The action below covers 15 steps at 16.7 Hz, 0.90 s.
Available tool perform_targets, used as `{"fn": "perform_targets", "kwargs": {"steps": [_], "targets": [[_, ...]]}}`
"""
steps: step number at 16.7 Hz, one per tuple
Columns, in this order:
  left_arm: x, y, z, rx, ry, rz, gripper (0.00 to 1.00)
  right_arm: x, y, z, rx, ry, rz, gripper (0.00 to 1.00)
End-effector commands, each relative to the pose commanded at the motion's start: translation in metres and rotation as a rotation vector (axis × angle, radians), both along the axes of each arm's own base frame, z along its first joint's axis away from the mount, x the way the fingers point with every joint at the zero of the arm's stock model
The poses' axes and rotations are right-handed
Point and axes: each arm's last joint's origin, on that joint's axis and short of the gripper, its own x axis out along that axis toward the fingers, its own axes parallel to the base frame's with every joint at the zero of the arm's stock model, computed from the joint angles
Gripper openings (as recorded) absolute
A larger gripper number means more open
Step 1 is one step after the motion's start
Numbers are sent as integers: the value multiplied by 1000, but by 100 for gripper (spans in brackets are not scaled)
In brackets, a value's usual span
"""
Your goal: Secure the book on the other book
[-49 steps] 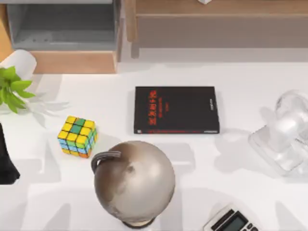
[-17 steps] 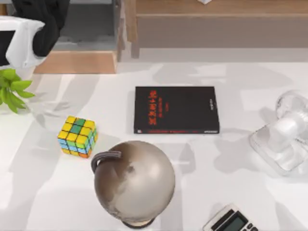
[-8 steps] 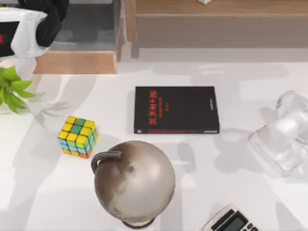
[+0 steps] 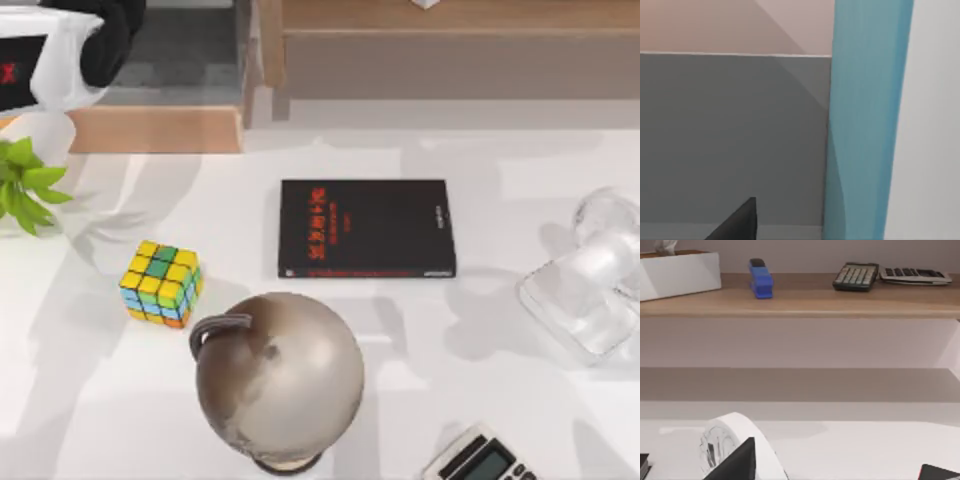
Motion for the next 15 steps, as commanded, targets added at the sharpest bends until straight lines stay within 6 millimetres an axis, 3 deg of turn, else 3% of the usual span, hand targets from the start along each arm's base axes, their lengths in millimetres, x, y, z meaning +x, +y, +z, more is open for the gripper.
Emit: {"fn": "perform_targets", "kwargs": {"steps": [12,15], "targets": [[0,0,0,0,0,0,2,0,0,0,0,0,0,100],[0,0,0,0,0,0,0,0,0,0,0,0,0,100]]}}
